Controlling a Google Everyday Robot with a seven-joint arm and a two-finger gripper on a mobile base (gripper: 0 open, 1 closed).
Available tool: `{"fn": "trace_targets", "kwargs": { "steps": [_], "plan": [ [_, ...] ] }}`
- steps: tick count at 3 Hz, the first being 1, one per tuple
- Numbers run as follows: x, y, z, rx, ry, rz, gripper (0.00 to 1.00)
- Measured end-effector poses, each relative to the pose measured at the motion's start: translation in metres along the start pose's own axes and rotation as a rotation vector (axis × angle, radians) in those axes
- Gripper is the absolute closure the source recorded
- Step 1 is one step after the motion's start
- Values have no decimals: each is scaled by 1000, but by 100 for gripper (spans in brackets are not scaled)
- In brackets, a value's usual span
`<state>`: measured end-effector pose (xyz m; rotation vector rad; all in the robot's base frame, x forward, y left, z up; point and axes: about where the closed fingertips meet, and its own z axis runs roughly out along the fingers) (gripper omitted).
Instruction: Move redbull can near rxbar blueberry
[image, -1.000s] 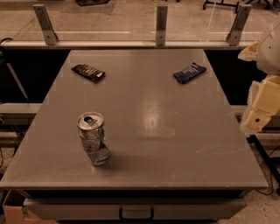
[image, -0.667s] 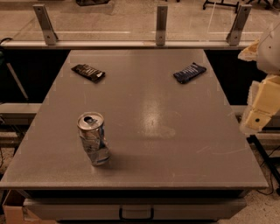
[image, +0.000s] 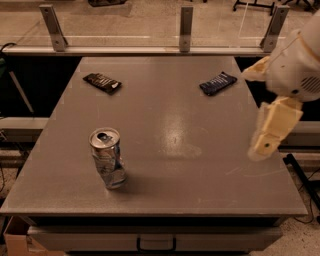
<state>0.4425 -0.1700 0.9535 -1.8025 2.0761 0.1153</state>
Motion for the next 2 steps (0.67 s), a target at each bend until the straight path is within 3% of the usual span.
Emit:
{"fn": "trace_targets", "kwargs": {
  "steps": [2],
  "plan": [
    [-105, 56, 59, -195, -307, -192, 0]
  ]
}}
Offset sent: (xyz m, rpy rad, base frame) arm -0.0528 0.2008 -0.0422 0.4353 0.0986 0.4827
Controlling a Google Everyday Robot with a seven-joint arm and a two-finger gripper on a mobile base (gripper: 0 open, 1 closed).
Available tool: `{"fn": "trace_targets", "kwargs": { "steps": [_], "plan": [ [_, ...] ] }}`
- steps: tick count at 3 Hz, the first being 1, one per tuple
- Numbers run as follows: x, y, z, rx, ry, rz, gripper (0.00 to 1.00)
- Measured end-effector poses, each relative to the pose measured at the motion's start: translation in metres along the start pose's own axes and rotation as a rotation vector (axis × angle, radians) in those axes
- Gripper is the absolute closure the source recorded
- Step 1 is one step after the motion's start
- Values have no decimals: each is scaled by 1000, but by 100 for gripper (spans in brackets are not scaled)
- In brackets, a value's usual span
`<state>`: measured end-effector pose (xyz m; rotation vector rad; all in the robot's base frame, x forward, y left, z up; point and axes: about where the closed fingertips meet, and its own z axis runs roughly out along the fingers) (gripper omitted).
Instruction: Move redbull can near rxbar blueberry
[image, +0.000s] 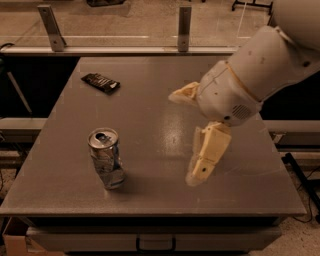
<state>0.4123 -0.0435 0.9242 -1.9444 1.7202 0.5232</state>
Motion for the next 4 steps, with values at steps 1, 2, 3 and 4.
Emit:
{"fn": "trace_targets", "kwargs": {
  "steps": [1, 2, 3, 4],
  "plan": [
    [-29, -3, 34, -42, -110, -53, 0],
    [-44, -8, 59, -80, -185, -75, 0],
    [-61, -4, 82, -137, -248, -79, 0],
    [-75, 8, 98, -187, -301, -73, 0]
  ]
}}
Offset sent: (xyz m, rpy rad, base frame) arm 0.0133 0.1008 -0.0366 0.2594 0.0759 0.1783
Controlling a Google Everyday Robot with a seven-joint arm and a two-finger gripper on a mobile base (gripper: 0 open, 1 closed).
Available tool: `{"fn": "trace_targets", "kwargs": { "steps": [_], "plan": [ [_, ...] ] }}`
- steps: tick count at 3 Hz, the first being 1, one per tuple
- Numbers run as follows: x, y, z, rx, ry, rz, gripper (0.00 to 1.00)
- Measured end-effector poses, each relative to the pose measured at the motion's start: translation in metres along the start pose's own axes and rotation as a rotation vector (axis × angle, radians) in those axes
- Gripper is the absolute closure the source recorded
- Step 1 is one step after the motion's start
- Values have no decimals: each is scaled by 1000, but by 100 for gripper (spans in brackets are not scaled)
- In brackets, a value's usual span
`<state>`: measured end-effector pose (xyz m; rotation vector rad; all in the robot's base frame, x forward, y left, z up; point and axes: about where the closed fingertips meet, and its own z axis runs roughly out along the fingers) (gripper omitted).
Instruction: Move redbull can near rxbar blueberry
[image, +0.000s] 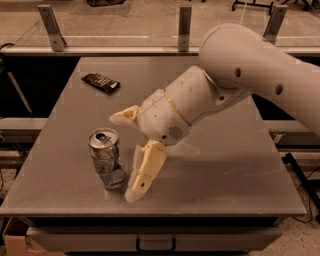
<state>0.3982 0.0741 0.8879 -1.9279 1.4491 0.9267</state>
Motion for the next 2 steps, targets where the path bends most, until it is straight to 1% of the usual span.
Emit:
{"fn": "trace_targets", "kwargs": {
  "steps": [1, 2],
  "plan": [
    [-7, 5, 14, -21, -51, 8, 17],
    [-5, 0, 11, 0, -82, 44, 41]
  ]
}}
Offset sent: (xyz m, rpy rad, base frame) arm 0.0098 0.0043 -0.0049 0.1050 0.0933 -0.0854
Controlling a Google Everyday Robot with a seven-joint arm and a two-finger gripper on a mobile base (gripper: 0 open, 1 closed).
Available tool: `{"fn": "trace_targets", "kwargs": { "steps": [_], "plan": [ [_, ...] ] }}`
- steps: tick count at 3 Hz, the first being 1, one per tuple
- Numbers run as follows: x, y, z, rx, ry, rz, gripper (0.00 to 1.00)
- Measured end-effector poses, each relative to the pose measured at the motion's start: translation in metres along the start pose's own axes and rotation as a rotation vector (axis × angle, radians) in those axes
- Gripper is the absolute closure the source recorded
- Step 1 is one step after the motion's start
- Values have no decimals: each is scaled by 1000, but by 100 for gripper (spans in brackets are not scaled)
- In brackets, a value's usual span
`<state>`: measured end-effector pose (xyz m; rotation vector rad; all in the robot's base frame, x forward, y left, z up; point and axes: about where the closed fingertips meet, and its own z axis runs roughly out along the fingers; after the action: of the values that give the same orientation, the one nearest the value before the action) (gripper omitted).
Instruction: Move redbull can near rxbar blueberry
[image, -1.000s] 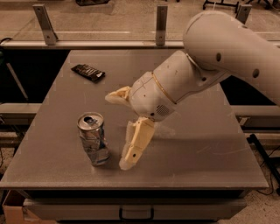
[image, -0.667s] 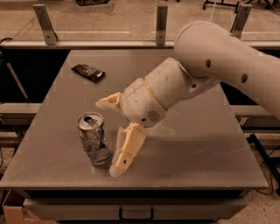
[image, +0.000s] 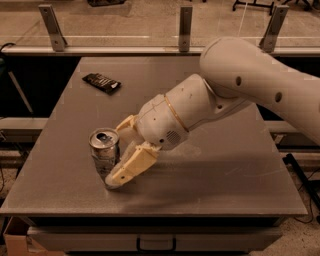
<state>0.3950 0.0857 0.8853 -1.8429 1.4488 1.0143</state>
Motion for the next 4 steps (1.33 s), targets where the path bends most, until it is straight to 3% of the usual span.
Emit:
{"fn": "trace_targets", "kwargs": {
  "steps": [1, 2, 4],
  "plan": [
    [-4, -11, -25, 75, -32, 28, 65],
    [-20, -29, -84, 232, -79, 23, 95],
    [-21, -28, -81, 225, -76, 20, 100]
  ]
}}
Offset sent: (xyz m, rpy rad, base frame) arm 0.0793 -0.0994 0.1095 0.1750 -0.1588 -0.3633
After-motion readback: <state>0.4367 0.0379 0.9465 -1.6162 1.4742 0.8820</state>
